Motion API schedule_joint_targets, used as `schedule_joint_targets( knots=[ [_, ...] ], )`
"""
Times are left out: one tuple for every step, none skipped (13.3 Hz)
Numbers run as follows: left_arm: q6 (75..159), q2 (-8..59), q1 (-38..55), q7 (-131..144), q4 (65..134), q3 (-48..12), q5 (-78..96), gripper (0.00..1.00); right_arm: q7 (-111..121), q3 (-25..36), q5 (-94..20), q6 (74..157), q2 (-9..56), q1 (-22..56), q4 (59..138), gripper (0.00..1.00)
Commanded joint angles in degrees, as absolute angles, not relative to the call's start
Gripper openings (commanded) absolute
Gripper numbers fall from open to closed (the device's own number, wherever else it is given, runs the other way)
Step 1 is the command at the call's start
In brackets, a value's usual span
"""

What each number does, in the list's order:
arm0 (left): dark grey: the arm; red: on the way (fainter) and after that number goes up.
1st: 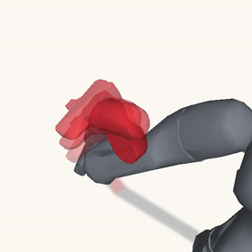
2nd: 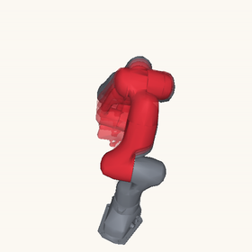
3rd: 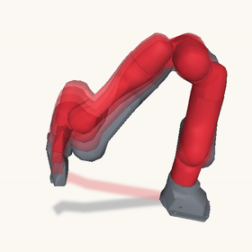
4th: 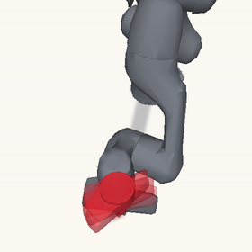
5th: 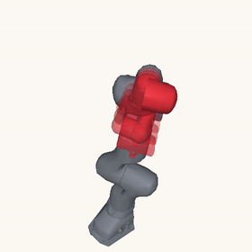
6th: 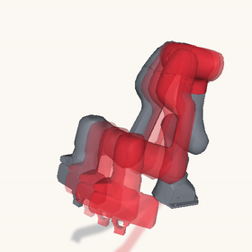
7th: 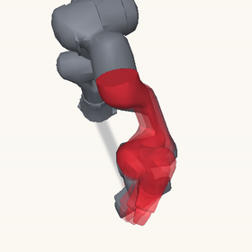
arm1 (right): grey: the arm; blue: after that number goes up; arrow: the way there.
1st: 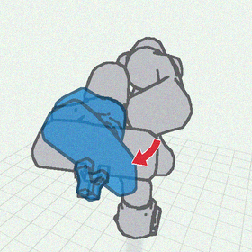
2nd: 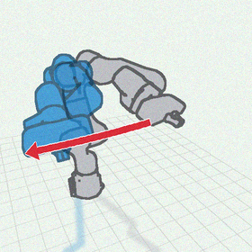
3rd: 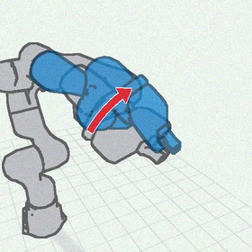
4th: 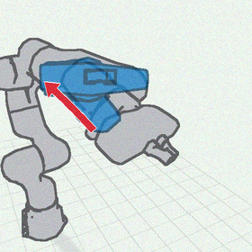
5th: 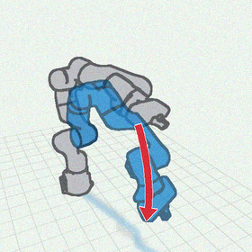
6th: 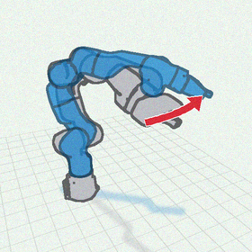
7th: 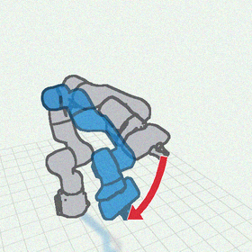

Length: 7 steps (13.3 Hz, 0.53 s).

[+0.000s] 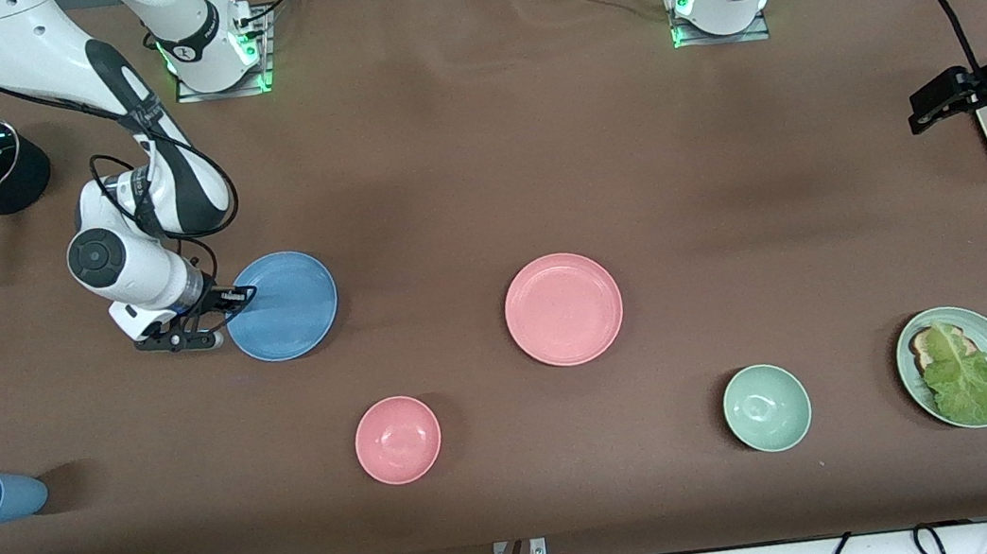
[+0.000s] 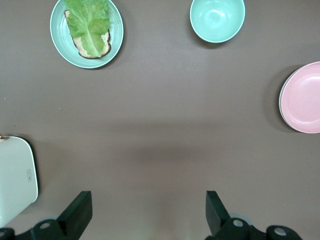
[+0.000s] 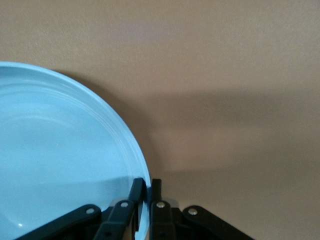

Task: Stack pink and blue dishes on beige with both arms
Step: 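Lift the blue plate with the right gripper toward the pink plate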

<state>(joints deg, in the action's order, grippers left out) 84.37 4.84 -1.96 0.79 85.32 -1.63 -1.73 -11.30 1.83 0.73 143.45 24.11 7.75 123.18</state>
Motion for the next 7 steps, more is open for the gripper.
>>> schedule_joint_targets(
  knots=[
    [83.41, 3.43, -1.93, 0.70, 84.90, -1.85, -2.55, 1.00, -10.99, 1.58, 1.05, 138.82, 24.17, 7.56, 117.37, 0.00],
    [83.58, 3.51, -1.85, 0.79, 85.16, -1.93, -2.55, 1.00, -10.99, 1.32, 0.97, 134.26, 24.08, 7.56, 113.59, 0.00],
    [83.58, 3.52, -1.67, 0.79, 85.17, -1.85, -2.64, 1.00, -11.33, 1.06, 0.88, 129.77, 23.73, 7.91, 110.07, 0.00],
    [83.58, 3.52, -1.58, 0.79, 85.08, -1.93, -2.64, 1.00, -11.34, 0.36, 0.70, 126.16, 23.64, 8.61, 106.12, 0.00],
    [83.58, 3.43, -1.58, 0.79, 85.08, -1.85, -2.64, 1.00, -11.42, -0.61, 0.53, 123.08, 23.73, 8.79, 102.95, 0.00],
    [83.67, 3.43, -1.67, 0.79, 84.99, -1.85, -2.98, 1.00, -11.86, -1.83, 0.27, 120.35, 23.73, 9.49, 99.87, 0.00],
    [83.67, 3.34, -1.76, 0.70, 85.08, -1.85, -2.73, 1.00, -13.69, -2.54, 0.18, 117.80, 23.73, 10.54, 97.06, 0.00]
  ],
)
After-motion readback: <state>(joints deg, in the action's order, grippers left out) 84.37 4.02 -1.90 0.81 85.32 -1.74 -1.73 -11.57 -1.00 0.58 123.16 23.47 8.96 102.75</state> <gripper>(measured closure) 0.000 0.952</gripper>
